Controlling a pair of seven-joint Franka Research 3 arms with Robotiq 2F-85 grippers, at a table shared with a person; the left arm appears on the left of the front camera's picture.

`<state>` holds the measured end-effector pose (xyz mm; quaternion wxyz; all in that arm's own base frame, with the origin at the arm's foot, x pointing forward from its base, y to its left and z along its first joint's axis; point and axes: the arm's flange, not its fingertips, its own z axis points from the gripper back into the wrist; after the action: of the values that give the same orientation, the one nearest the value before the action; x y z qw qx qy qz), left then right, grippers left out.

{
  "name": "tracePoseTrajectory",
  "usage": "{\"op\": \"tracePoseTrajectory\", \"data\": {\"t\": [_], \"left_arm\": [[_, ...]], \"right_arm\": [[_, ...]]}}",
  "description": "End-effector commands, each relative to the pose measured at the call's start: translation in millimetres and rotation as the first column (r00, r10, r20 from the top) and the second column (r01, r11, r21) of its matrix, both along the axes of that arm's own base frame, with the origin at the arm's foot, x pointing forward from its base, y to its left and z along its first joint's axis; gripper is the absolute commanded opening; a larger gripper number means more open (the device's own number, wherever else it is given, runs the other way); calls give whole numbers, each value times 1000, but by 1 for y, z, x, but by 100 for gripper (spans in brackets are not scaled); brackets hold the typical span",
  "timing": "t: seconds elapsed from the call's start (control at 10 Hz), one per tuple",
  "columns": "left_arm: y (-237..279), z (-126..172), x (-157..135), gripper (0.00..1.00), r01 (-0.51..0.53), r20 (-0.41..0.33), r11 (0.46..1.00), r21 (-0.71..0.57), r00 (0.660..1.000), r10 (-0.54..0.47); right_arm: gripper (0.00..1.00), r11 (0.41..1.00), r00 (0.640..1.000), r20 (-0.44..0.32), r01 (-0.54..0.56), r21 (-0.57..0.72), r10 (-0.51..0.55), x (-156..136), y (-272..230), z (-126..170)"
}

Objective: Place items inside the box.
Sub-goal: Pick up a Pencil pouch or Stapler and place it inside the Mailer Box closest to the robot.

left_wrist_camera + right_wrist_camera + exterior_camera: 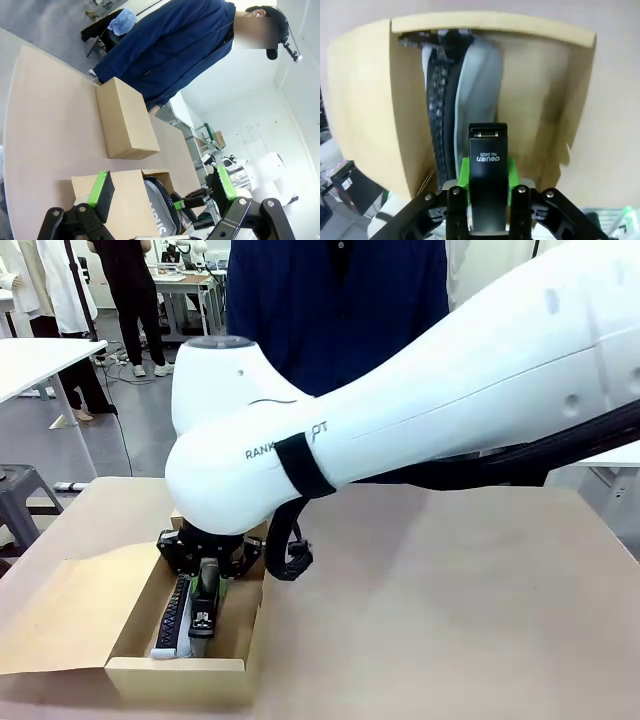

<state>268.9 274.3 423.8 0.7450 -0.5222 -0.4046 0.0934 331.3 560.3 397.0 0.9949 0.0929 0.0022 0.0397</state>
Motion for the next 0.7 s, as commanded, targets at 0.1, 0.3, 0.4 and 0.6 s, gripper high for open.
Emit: {"op": "tracePoseTrajectory", "data": {"t": [0.1, 0.3, 0.4, 0.6], "left_arm": [[0, 1, 1, 100, -6, 34, 1000, -7, 999, 6], [0, 1, 1, 100, -6, 34, 1000, -7, 999, 6], [0, 1, 1, 100, -6, 34, 1000, -7, 999, 6], [0, 1, 1, 100, -6, 34, 1000, -7, 999, 6]], "right_arm": [[22, 999, 994, 95, -52, 0, 52, 22, -1, 13], [22, 998, 992, 107, -70, -4, 70, 23, -4, 12], [22, 997, 991, 111, -71, -2, 71, 23, -7, 12], [70, 999, 997, 56, -45, 11, 45, 25, -8, 14]]}}
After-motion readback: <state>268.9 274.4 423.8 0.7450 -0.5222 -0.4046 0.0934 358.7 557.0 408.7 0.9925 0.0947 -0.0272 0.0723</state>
